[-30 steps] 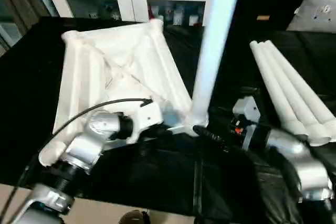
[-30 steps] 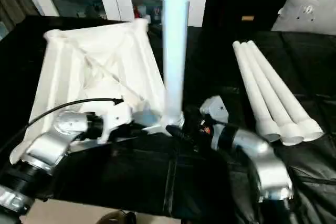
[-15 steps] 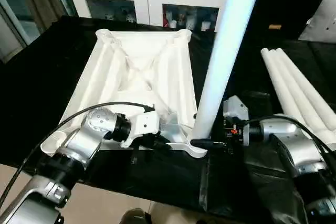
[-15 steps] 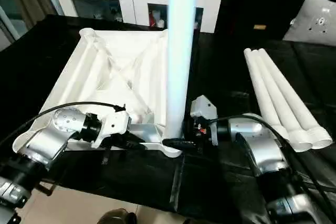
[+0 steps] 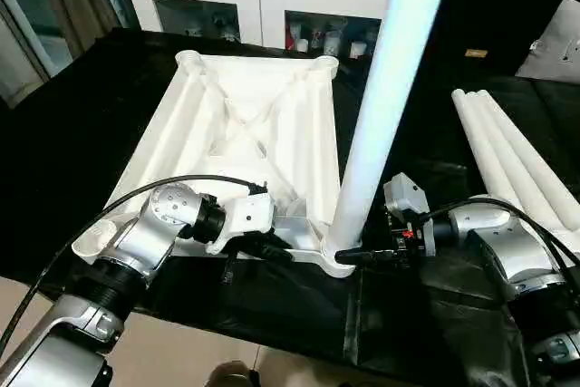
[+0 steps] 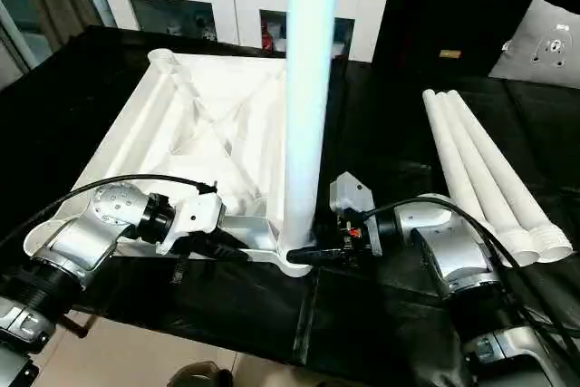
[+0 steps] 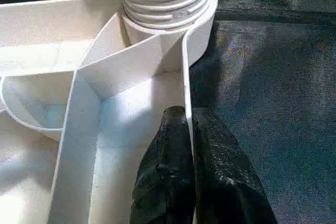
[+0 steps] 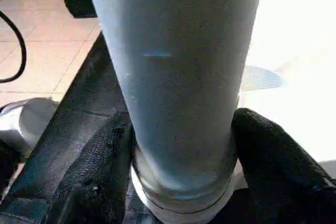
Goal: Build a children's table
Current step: Rotate leg to tighten
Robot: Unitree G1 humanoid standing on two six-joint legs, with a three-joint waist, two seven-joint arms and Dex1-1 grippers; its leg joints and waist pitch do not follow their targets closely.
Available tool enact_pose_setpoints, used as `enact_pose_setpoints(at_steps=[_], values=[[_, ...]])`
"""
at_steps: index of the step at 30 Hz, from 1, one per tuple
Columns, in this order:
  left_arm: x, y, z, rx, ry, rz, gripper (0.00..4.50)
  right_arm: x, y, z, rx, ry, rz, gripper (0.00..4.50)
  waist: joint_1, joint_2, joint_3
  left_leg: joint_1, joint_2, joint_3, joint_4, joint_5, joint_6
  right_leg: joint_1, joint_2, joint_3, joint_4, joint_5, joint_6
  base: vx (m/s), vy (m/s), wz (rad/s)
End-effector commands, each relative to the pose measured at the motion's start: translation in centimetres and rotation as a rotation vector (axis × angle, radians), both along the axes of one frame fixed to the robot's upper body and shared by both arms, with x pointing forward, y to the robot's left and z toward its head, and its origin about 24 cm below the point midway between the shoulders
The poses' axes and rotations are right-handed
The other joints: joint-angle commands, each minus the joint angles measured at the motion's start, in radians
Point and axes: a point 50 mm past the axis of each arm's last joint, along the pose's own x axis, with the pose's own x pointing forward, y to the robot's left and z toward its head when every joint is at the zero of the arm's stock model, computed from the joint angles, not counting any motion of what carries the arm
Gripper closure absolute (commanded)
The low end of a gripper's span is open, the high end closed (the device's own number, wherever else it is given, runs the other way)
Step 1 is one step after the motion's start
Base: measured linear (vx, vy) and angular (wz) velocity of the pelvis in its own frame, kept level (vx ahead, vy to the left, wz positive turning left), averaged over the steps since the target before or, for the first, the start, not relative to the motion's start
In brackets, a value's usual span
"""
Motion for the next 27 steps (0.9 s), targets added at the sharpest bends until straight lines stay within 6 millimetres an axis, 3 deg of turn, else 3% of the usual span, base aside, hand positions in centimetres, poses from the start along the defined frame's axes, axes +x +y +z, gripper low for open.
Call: enact_pose_setpoints(at_steps=[1, 3, 6, 9, 11, 12, 13, 14, 15, 16, 17, 18, 19, 20, 21, 22, 23, 24, 25, 26, 27], values=[[-0.3, 0.1, -0.7, 0.055, 0.02, -0.032, 4.5, -0.3, 0.1, -0.3, -0.008, 0.033, 0.034, 1.89, 0.002, -0.006, -0.079, 0.009, 0.068, -0.023, -0.066, -0.163, 0.063, 0.05, -0.099, 0.055, -0.07, -0.225, -0.209, 0.0, 0.0, 0.0], [-0.4, 0.2, -0.7, 0.054, 0.025, -0.031, 4.5, -0.6, 0.2, -0.5, -0.001, 0.049, 0.035, 1.9, 0.005, 0.0, -0.077, 0.009, 0.067, -0.024, -0.066, -0.163, 0.064, 0.048, -0.098, 0.055, -0.069, -0.218, -0.211, 0.0, 0.0, 0.0], [-0.5, 0.2, -0.9, 0.045, 0.038, -0.025, 4.5, -1.0, 0.4, -0.8, 0.021, 0.083, 0.03, 1.91, 0.004, -0.002, -0.076, 0.009, 0.068, -0.024, -0.067, -0.174, 0.064, 0.05, -0.098, 0.055, -0.071, -0.218, -0.211, 0.0, 0.0, 0.0], [-0.6, -0.1, -1.0, 0.008, 0.051, 0.024, 4.5, -2.1, 1.0, -1.5, 0.066, 0.144, -0.009, 1.91, 0.006, 0.02, -0.068, 0.012, 0.071, -0.027, -0.071, -0.208, 0.057, 0.045, -0.096, 0.056, -0.076, -0.225, -0.21, 0.0, 0.0, 0.0], [-0.5, -0.3, -1.0, -0.004, 0.049, 0.069, 4.5, -2.5, 1.6, -1.7, 0.093, 0.148, -0.047, 1.95, 0.005, 0.011, -0.068, 0.011, 0.07, -0.028, -0.075, -0.219, 0.056, 0.047, -0.095, 0.055, -0.076, -0.23, -0.209, 0.0, 0.0, 0.0], [-0.4, -0.6, -1.0, -0.013, 0.048, 0.113, 4.5, -2.8, 2.2, -2.0, 0.115, 0.152, -0.093, 1.99, 0.002, 0.017, -0.064, 0.013, 0.069, -0.027, -0.076, -0.241, 0.051, 0.045, -0.096, 0.056, -0.083, -0.267, -0.2, 0.0, 0.0, 0.0], [-0.4, -0.6, -1.0, -0.013, 0.048, 0.113, 4.5, -2.8, 2.2, -2.0, 0.115, 0.152, -0.093, 2.01, 0.001, 0.015, -0.061, 0.013, 0.066, -0.028, -0.078, -0.256, 0.045, 0.045, -0.099, 0.057, -0.089, -0.326, -0.184, 0.0, 0.0, 0.0], [-0.4, -0.9, -0.9, -0.029, 0.052, 0.144, 4.5, -3.1, 2.7, -2.2, 0.126, 0.148, -0.138, 2.02, -0.003, 0.021, -0.054, 0.012, 0.065, -0.028, -0.081, -0.269, 0.039, 0.042, -0.099, 0.058, -0.093, -0.365, -0.172, 0.0, 0.0, 0.0], [-0.5, -1.9, -0.8, -0.076, 0.066, 0.2, 4.5, -3.5, 4.0, -2.6, 0.142, 0.153, -0.216, 2.02, -0.007, 0.019, -0.051, 0.017, 0.061, -0.029, -0.083, -0.297, 0.032, 0.04, -0.099, 0.056, -0.104, -0.451, -0.144, 0.0, 0.0, 0.0], [-0.5, -2.2, -0.7, -0.088, 0.07, 0.213, 4.5, -3.6, 4.3, -2.7, 0.146, 0.154, -0.236, 2.02, -0.012, 0.02, -0.048, 0.017, 0.065, -0.03, -0.088, -0.3, 0.021, 0.041, -0.098, 0.059, -0.102, -0.462, -0.134, 0.0, 0.0, 0.0], [-0.5, -2.6, -0.6, -0.101, 0.068, 0.234, 4.5, -3.6, 4.8, -2.8, 0.152, 0.157, -0.276, 2.02, -0.019, 0.021, -0.041, 0.025, 0.059, -0.033, -0.089, -0.346, 0.014, 0.031, -0.098, 0.055, -0.117, -0.552, -0.11, 0.0, 0.0, 0.0], [-0.5, -3.3, -0.5, -0.124, 0.061, 0.273, 4.5, -3.6, 5.6, -3.1, 0.161, 0.166, -0.353, 2.02, -0.034, 0.023, -0.027, 0.029, 0.054, -0.037, -0.094, -0.407, -0.007, 0.026, -0.097, 0.049, -0.128, -0.666, -0.073, 0.0, 0.0, 0.0], [-0.4, -4.0, -0.4, -0.142, 0.058, 0.309, 4.5, -3.4, 6.4, -3.2, 0.17, 0.168, -0.425, 2.02, -0.048, 0.018, -0.021, 0.043, 0.043, -0.043, -0.088, -0.453, -0.02, 0.022, -0.101, 0.035, -0.15, -0.787, -0.024, 0.0, 0.0, 0.0], [-0.4, -4.5, -0.3, -0.153, 0.057, 0.333, 4.5, -3.2, 6.8, -3.2, 0.175, 0.17, -0.473, 2.02, -0.056, 0.024, -0.018, 0.048, 0.041, -0.047, -0.087, -0.478, -0.024, 0.018, -0.102, 0.026, -0.157, -0.821, -0.007, -0.059, 0.016, -0.09], [-0.2, -5.1, -0.1, -0.171, 0.054, 0.37, 4.5, -3.0, 7.4, -3.1, 0.18, 0.175, -0.523, 2.02, -0.08, 0.024, -0.012, 0.055, 0.036, -0.052, -0.084, -0.526, -0.025, 0.019, -0.094, -0.002, -0.179, -0.845, 0.027, -0.074, 0.043, -0.08], [-0.1, -5.2, -0.1, -0.176, 0.053, 0.381, 4.5, -3.0, 7.6, -3.1, 0.181, 0.176, -0.538, 2.02, -0.09, 0.038, -0.013, 0.064, 0.04, -0.056, -0.084, -0.56, -0.024, 0.023, -0.09, -0.019, -0.185, -0.823, 0.032, -0.074, 0.043, -0.08], [-0.1, -5.5, 0.0, -0.182, 0.051, 0.394, 4.5, -2.9, 7.7, -3.1, 0.182, 0.179, -0.554, 2.02, -0.116, 0.046, -0.004, 0.057, 0.056, -0.068, -0.104, -0.652, -0.016, 0.045, -0.075, -0.06, -0.188, -0.745, 0.051, -0.054, 0.063, -0.07], [0.1, -6.1, 0.2, -0.199, 0.04, 0.437, 4.5, -2.8, 8.2, -3.1, 0.176, 0.178, -0.599, 2.02, -0.113, 0.073, -0.001, 0.004, 0.11, -0.093, -0.178, -0.821, -0.026, 0.106, -0.062, -0.043, -0.053, -0.508, 0.012, -0.091, 0.044, 0.01], [0.1, -6.1, 0.2, -0.199, 0.04, 0.437, 4.5, -2.8, 8.2, -3.1, 0.176, 0.178, -0.599, 2.02, -0.086, 0.084, 0.005, -0.057, 0.135, -0.091, -0.245, -0.932, -0.045, 0.148, -0.054, -0.021, 0.081, -0.345, -0.019, -0.091, 0.044, 0.01], [0.4, -6.8, 0.4, -0.216, 0.025, 0.481, 4.5, -2.4, 8.6, -3.1, 0.172, 0.189, -0.676, 2.02, -0.045, 0.067, -0.012, -0.022, 0.105, -0.036, -0.239, -0.879, -0.033, 0.094, -0.035, 0.025, 0.093, -0.234, -0.016, -0.059, -0.035, 0.25], [0.6, -7.5, 0.7, -0.23, 0.005, 0.52, 4.5, -2.2, 8.9, -3.2, 0.153, 0.19, -0.741, 2.02, -0.058, -0.012, -0.017, 0.093, 0.025, -0.04, -0.085, -0.543, -0.052, -0.015, -0.122, 0.085, -0.102, -0.709, 0.008, 0.063, -0.097, 0.13]])
